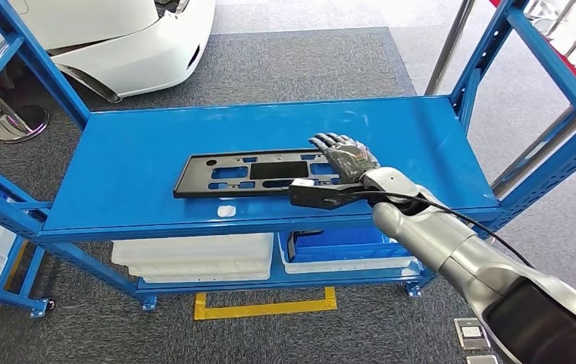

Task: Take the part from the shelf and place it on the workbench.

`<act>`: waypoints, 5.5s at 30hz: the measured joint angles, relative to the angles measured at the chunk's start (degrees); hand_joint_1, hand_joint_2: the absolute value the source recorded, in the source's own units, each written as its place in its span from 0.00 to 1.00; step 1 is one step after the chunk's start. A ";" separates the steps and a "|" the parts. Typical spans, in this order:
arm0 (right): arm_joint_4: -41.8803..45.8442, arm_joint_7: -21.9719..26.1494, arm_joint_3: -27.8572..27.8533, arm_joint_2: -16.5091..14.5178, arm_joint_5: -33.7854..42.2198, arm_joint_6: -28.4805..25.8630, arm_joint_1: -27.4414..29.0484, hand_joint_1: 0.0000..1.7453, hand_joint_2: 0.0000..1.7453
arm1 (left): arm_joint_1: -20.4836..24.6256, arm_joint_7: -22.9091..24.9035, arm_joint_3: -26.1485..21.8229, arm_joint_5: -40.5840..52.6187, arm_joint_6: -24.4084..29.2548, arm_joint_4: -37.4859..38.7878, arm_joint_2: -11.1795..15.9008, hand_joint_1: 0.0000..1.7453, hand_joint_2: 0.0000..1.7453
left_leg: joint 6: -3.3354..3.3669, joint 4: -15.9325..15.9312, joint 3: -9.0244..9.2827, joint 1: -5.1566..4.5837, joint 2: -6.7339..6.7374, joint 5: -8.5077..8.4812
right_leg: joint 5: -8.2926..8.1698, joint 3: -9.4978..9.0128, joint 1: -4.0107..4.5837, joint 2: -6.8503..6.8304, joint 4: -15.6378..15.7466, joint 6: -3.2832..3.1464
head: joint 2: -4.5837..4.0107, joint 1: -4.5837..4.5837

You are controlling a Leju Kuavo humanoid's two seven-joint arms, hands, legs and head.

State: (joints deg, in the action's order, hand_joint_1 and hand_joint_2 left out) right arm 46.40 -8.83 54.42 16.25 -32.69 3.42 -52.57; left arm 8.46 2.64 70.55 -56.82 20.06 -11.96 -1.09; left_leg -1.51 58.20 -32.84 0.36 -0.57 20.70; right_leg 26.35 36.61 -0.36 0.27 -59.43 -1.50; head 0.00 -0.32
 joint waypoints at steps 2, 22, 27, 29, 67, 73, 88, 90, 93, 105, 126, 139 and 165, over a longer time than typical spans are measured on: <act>-0.13 0.21 -0.16 -0.11 0.39 0.20 -0.10 0.00 1.00 | 0.00 0.02 0.00 0.02 -0.06 0.00 0.00 0.00 0.00 | 0.00 0.01 0.00 -0.01 -0.01 0.00 | 0.00 0.00 -0.01 -0.01 0.00 0.00 | 0.00 0.00; -6.61 -1.00 -0.26 -0.48 8.40 4.76 0.54 0.00 1.00 | -0.02 0.46 0.00 0.04 -0.09 0.00 0.00 0.00 0.00 | -0.02 0.02 0.03 -0.11 -0.01 0.03 | 0.00 0.00 0.01 0.00 0.01 0.00 | 0.00 -0.04; -8.99 -2.55 -0.26 0.33 8.98 5.00 1.25 0.52 1.00 | -0.04 0.00 0.00 0.05 0.01 0.00 0.00 0.00 0.00 | -0.03 0.03 0.06 -0.18 0.00 0.04 | 0.00 -0.01 0.01 0.01 0.02 0.00 | 0.00 -0.02; -9.75 -3.07 -0.26 0.82 8.79 4.99 1.46 1.00 1.00 | -0.08 -0.40 0.00 0.02 0.01 0.00 0.00 0.00 0.00 | -0.03 0.03 0.10 -0.19 0.00 0.05 | 0.01 -0.04 0.01 0.01 0.03 0.01 | 0.00 -0.02; 2.55 9.24 -7.32 3.50 14.78 -14.05 12.63 1.00 1.00 | -0.69 -10.07 -1.59 -4.09 5.82 0.00 0.00 0.00 0.00 | 0.08 -0.02 1.27 -0.10 -0.02 0.56 | 0.43 -1.40 0.08 -0.04 0.17 0.06 | 0.00 0.14; 25.30 15.12 -15.27 2.75 24.09 -18.13 21.56 1.00 1.00 | -1.26 -13.61 -4.46 -7.10 8.13 0.00 0.00 0.00 0.50 | 0.01 -0.09 1.25 -0.06 -0.33 0.60 | 0.61 -1.39 0.15 -0.31 0.17 -0.05 | 0.00 0.08; 49.56 18.32 -20.30 2.26 25.79 -19.50 30.64 1.00 1.00 | -1.70 -14.92 -7.54 -7.71 8.21 0.00 0.00 0.00 1.00 | -0.05 -0.12 1.28 -0.13 -0.24 0.67 | 0.68 -1.38 0.11 -0.22 0.18 -0.06 | 0.00 0.11; 50.39 18.59 -20.40 2.26 26.62 -19.63 31.11 1.00 1.00 | -1.70 -14.98 -7.63 -7.74 8.08 0.00 0.00 0.00 1.00 | -0.05 -0.12 1.28 -0.13 -0.23 0.67 | 0.69 -1.38 0.11 -0.21 0.18 -0.06 | 0.00 0.09; 50.96 18.94 -20.53 2.26 28.97 -19.77 31.57 1.00 1.00 | -1.69 -15.11 -7.67 -7.80 8.05 0.00 0.00 0.00 1.00 | -0.05 -0.12 1.28 -0.13 -0.23 0.67 | 0.69 -1.37 0.12 -0.21 0.18 -0.06 | 0.00 0.05; 50.97 20.42 -20.65 1.97 38.18 -18.79 32.58 1.00 1.00 | -1.70 -15.28 -7.68 -7.94 8.05 0.00 0.00 0.00 1.00 | -0.05 -0.14 1.26 -0.13 -0.24 0.68 | 0.69 -1.37 0.12 -0.21 0.18 -0.06 | 0.00 0.03; 42.58 24.87 -22.59 -1.58 63.63 -13.63 36.30 1.00 1.00 | -1.54 -16.02 -7.68 -7.90 9.55 0.00 0.00 0.00 1.00 | -0.06 -0.19 1.22 -0.12 -0.23 0.71 | 0.73 -1.27 0.12 -0.20 0.17 -0.11 | 0.00 -1.63; 41.31 20.79 -22.51 -1.72 55.65 -13.69 36.16 1.00 1.00 | -1.52 -16.17 -7.69 -7.75 9.56 0.00 0.00 0.00 1.00 | -0.06 -0.19 1.18 -0.13 -0.22 0.71 | 0.73 -1.26 0.11 -0.20 0.17 -0.11 | 0.00 -1.30; 41.24 14.47 -21.48 -1.60 46.27 -11.47 33.39 1.00 1.00 | -1.52 -16.46 -7.67 -7.50 9.47 0.00 0.05 0.00 1.00 | -0.06 -0.19 1.17 -0.13 -0.23 0.70 | 0.73 -1.24 0.12 -0.21 0.17 -0.11 | 0.00 -1.12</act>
State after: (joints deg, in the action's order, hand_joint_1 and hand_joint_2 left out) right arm 87.65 5.64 32.94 14.66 13.58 -8.05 -19.18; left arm 6.93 -13.82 62.88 -64.32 29.53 -11.96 -1.04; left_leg -1.57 58.02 -31.67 0.24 -0.80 21.41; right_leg 27.08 35.37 -0.24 0.06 -59.25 -1.61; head 0.00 -1.44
